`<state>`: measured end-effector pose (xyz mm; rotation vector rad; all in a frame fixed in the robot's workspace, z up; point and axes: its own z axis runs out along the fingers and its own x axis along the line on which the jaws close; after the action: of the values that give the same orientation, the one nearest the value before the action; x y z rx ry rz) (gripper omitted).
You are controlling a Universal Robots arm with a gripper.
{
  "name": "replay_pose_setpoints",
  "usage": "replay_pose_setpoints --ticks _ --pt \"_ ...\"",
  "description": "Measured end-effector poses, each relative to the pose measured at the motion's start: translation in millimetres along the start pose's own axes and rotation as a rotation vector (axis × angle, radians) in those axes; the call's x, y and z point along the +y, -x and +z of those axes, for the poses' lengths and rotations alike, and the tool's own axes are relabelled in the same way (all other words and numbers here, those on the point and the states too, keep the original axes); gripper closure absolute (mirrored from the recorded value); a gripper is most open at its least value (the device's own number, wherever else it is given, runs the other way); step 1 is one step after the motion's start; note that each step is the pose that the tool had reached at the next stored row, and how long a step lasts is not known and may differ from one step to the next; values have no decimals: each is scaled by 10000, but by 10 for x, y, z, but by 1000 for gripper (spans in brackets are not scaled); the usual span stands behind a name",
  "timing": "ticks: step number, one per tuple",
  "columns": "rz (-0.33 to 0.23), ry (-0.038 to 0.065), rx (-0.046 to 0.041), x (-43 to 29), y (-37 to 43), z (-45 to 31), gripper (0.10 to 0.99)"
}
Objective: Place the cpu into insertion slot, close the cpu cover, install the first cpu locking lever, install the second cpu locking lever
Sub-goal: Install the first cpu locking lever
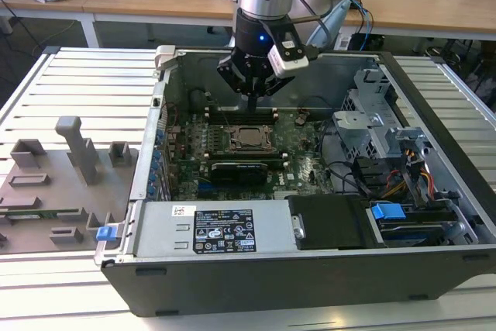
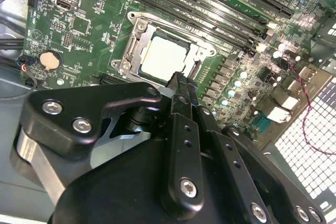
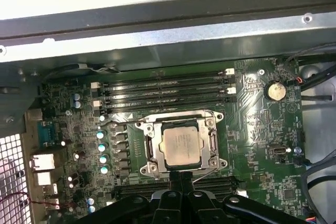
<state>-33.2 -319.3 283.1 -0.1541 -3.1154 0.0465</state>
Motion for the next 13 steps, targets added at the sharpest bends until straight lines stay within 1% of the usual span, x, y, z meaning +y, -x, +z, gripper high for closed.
replay_pose_setpoints --ticks 9,13 --pt "-909 -19 -28 0 0 0 980" --pt "-1170 -25 -36 0 0 0 980"
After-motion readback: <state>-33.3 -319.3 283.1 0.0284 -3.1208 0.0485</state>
